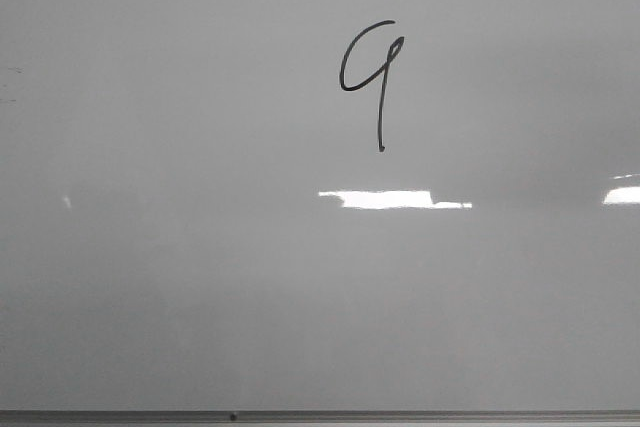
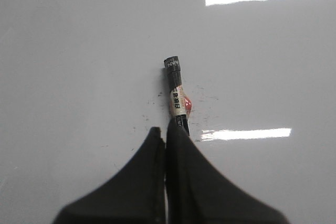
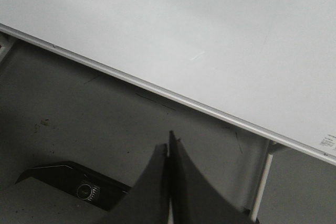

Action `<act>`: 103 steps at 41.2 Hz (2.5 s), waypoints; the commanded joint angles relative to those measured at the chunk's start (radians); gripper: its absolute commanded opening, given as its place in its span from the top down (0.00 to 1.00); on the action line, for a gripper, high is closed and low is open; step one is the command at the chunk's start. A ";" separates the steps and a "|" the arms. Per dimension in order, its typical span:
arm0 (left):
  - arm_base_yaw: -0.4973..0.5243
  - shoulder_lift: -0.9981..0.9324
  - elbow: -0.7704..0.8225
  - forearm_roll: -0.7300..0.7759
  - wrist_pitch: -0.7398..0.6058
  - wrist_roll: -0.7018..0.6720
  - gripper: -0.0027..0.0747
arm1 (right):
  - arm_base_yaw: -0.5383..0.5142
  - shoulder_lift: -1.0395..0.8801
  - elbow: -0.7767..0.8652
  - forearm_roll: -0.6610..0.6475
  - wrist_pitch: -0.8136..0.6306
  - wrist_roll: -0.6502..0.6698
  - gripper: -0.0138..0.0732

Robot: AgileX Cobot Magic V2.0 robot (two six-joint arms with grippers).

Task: Write number 9 on whiteboard

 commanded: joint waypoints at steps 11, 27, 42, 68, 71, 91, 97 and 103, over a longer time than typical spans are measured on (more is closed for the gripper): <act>0.002 -0.022 0.002 -0.010 -0.085 0.001 0.99 | -0.092 -0.099 0.067 -0.009 -0.182 0.002 0.92; 0.002 -0.022 0.002 -0.010 -0.085 0.001 0.99 | -0.285 -0.430 0.564 -0.008 -0.820 0.002 0.92; 0.002 -0.022 0.002 -0.010 -0.085 0.001 0.99 | -0.311 -0.512 0.857 0.000 -1.142 0.002 0.92; 0.002 -0.018 0.002 -0.010 -0.085 0.001 0.99 | -0.290 -0.512 0.861 0.000 -1.268 0.002 0.92; 0.002 -0.018 0.002 -0.010 -0.085 0.001 0.99 | -0.290 -0.512 0.861 0.000 -1.268 0.002 0.92; 0.002 -0.018 0.002 -0.010 -0.085 0.001 0.99 | -0.316 -0.512 0.861 0.000 -1.268 0.002 0.92; 0.002 -0.018 0.002 -0.010 -0.085 0.001 0.99 | -0.320 -0.512 0.861 0.000 -1.268 0.002 0.92; 0.002 -0.018 0.002 -0.010 -0.085 0.001 0.99 | -0.320 -0.512 0.861 0.000 -1.268 0.002 0.92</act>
